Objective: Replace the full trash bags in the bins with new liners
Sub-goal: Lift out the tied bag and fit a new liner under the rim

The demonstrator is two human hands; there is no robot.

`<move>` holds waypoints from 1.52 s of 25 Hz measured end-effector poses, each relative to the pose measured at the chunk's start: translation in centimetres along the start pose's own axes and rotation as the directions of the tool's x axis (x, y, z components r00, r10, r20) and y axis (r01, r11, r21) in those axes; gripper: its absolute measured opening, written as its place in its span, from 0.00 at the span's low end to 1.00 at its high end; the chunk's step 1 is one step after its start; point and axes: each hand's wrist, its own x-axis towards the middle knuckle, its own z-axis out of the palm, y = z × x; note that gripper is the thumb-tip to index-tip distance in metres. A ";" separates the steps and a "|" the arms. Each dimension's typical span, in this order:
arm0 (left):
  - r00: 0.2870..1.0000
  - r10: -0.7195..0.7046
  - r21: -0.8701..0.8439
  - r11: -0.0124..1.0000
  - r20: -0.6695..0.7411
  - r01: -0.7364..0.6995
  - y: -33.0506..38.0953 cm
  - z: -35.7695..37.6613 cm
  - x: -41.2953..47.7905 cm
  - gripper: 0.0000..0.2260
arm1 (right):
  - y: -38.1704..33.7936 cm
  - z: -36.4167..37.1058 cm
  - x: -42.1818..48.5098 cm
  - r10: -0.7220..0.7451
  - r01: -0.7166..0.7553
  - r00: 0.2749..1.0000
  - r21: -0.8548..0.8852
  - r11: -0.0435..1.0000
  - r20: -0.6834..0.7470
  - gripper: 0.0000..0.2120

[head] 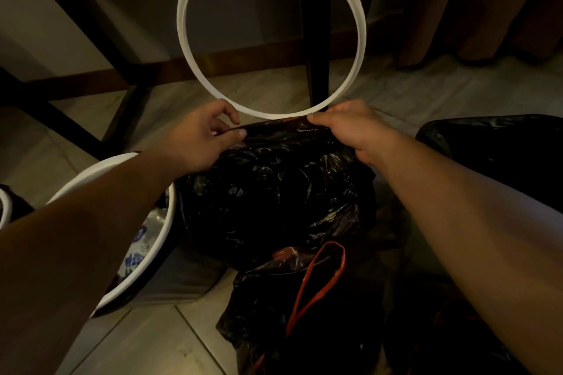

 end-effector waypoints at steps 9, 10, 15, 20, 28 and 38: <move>0.954 -0.271 -0.004 0.962 -0.126 0.273 -1.6 0.7 1.5 0.12 | 0.2 -0.2 1.3 0.031 -0.033 0.998 0.028 0.999 0.046 0.10; 0.953 -0.273 0.034 0.960 -0.127 0.280 -1.7 0.9 1.8 0.13 | 0.2 -0.2 1.4 0.041 -0.043 0.998 0.046 0.998 0.049 0.10; 0.949 -0.300 0.097 0.946 -0.100 0.310 -1.8 1.2 3.6 0.16 | 1.0 -0.3 2.4 0.101 -0.103 0.994 0.084 0.991 0.031 0.10; 0.911 -0.401 0.226 0.883 -0.094 0.412 -1.7 1.4 4.7 0.24 | 1.2 0.0 2.5 0.176 -0.176 0.983 -0.005 0.984 0.049 0.11; 0.960 -0.274 -0.022 0.962 -0.060 0.273 -2.3 1.0 1.8 0.10 | 1.1 0.1 1.9 0.367 -0.365 0.912 -0.045 0.930 0.184 0.14; 0.952 -0.147 0.298 0.927 -0.270 0.227 -2.2 1.2 -3.9 0.13 | 1.6 -1.2 -1.4 0.232 -0.233 0.973 -0.016 0.972 -0.006 0.19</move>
